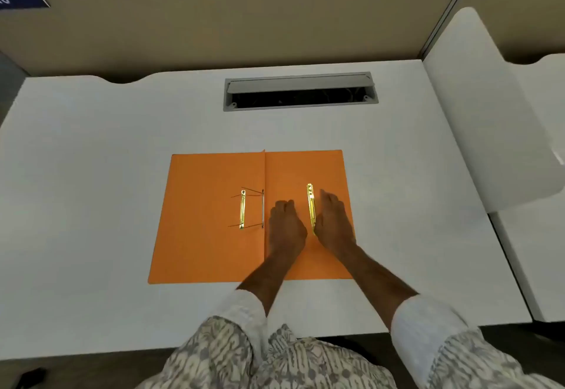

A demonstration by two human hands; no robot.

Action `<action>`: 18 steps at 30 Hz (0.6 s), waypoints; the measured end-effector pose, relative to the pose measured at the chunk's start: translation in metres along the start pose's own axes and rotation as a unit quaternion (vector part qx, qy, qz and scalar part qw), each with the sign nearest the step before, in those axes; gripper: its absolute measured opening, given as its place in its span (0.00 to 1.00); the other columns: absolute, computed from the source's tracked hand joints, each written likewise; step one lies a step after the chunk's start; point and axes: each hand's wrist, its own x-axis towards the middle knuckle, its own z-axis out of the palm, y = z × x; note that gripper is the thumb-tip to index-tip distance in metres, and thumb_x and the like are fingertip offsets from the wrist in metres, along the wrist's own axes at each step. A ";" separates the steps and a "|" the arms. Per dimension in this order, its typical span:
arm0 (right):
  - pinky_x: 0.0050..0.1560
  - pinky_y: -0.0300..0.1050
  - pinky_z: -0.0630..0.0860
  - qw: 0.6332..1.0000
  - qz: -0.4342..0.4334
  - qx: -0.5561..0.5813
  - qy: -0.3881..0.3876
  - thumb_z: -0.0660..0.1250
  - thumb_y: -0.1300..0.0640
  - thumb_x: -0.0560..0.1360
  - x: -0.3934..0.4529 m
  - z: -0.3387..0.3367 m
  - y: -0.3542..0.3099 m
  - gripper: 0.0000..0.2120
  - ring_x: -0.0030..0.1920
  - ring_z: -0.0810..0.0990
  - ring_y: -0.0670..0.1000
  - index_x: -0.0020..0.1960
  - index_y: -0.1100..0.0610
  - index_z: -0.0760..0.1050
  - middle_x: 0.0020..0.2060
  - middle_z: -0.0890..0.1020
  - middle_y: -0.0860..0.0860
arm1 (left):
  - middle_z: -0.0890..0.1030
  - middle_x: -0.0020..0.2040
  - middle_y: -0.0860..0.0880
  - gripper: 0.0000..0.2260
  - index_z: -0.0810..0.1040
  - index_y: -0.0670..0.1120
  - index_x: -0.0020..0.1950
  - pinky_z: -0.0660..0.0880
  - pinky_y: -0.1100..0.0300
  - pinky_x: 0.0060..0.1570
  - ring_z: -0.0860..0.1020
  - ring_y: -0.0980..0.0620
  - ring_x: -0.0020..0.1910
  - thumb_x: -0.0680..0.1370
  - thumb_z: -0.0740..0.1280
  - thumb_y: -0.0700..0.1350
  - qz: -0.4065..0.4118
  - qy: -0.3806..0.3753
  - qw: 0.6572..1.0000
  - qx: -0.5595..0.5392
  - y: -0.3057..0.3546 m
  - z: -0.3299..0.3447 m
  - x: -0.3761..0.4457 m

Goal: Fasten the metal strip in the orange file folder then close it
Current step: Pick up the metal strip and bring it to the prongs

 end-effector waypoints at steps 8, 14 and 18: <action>0.58 0.45 0.76 0.971 0.145 0.190 0.029 0.60 0.69 0.78 0.003 0.003 -0.002 0.19 0.58 0.80 0.56 0.69 0.63 0.70 0.59 0.81 0.59 | 0.84 0.58 0.44 0.17 0.79 0.40 0.64 0.74 0.64 0.48 0.80 0.50 0.54 0.77 0.61 0.32 -0.212 -0.027 0.936 -0.281 0.016 -0.006 0.011; 0.54 0.47 0.79 0.958 0.169 0.232 0.014 0.61 0.68 0.78 0.007 0.002 0.001 0.16 0.54 0.82 0.56 0.65 0.63 0.74 0.55 0.83 0.58 | 0.86 0.50 0.44 0.09 0.84 0.42 0.53 0.82 0.52 0.53 0.84 0.47 0.49 0.76 0.67 0.36 -0.303 -0.021 0.878 -0.370 0.028 0.001 0.021; 0.52 0.43 0.77 0.960 0.164 0.226 0.027 0.60 0.67 0.79 0.007 0.004 0.000 0.14 0.52 0.82 0.54 0.63 0.64 0.75 0.54 0.83 0.58 | 0.86 0.49 0.43 0.06 0.83 0.44 0.48 0.83 0.50 0.52 0.85 0.45 0.48 0.74 0.68 0.36 -0.339 -0.016 0.858 -0.386 0.029 0.002 0.028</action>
